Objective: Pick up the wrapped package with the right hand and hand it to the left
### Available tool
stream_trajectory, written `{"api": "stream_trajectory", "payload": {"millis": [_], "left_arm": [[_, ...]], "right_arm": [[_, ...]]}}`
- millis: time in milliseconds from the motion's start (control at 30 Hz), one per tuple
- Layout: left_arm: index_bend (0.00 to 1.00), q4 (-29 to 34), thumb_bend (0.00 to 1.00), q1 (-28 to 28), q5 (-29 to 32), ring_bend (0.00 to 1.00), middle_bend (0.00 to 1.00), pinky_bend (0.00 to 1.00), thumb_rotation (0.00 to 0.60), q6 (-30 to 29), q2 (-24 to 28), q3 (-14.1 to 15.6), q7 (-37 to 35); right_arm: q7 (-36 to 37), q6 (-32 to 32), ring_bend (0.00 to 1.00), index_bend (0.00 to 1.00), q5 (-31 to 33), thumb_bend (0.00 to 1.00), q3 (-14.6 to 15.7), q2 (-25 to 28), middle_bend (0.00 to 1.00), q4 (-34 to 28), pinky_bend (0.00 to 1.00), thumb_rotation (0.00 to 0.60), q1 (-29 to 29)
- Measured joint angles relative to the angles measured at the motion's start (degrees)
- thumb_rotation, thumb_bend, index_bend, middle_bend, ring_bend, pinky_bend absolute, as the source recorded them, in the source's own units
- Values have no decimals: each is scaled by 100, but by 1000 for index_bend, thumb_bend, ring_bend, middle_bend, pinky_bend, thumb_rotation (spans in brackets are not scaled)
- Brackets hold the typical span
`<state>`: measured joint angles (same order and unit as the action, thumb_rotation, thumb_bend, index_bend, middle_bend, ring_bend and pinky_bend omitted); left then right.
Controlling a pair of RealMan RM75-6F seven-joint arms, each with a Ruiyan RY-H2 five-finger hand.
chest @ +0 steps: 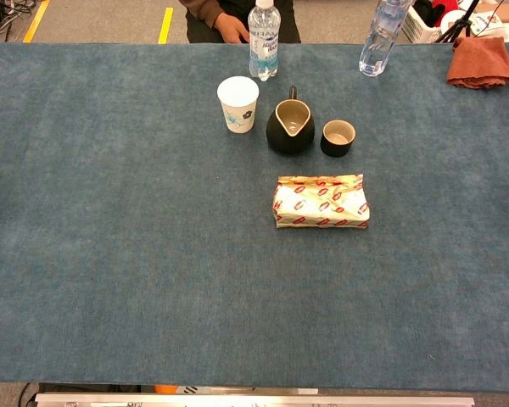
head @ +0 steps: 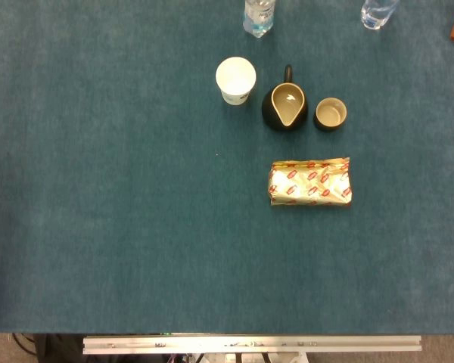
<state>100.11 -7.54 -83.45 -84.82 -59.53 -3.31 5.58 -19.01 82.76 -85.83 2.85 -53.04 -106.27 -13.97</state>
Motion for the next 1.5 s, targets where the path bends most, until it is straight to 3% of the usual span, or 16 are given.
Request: {"api": "stream_trajectory", "payload": {"millis": [367,667,1100,1500], "left_arm": [[281,11,204,-1,-46,116,215,243,600,72,57,20,-95],[281,84,204,-25,-237,116,215,243,600,189,213,117,-230],[281,152,204,-62,-403,116,215,242,600,252,295,172,-337],[281,141,204,-60,-428,116,215,242,600,263,334,186,-418]], "right_arm": [[90,-481,171,29,-43,102,-6,85,278,-195,279,600,-38],[-180,-2016,171,29,490,4,-48,61,278,-602,288,582,-654],[-1742,-3068,167,29,2093,3,-346,-1512,262,-242,296,574,-1683],[-2732,-3007,159,29,3464,4,-520,-2769,252,399,297,572,-2417]]}}
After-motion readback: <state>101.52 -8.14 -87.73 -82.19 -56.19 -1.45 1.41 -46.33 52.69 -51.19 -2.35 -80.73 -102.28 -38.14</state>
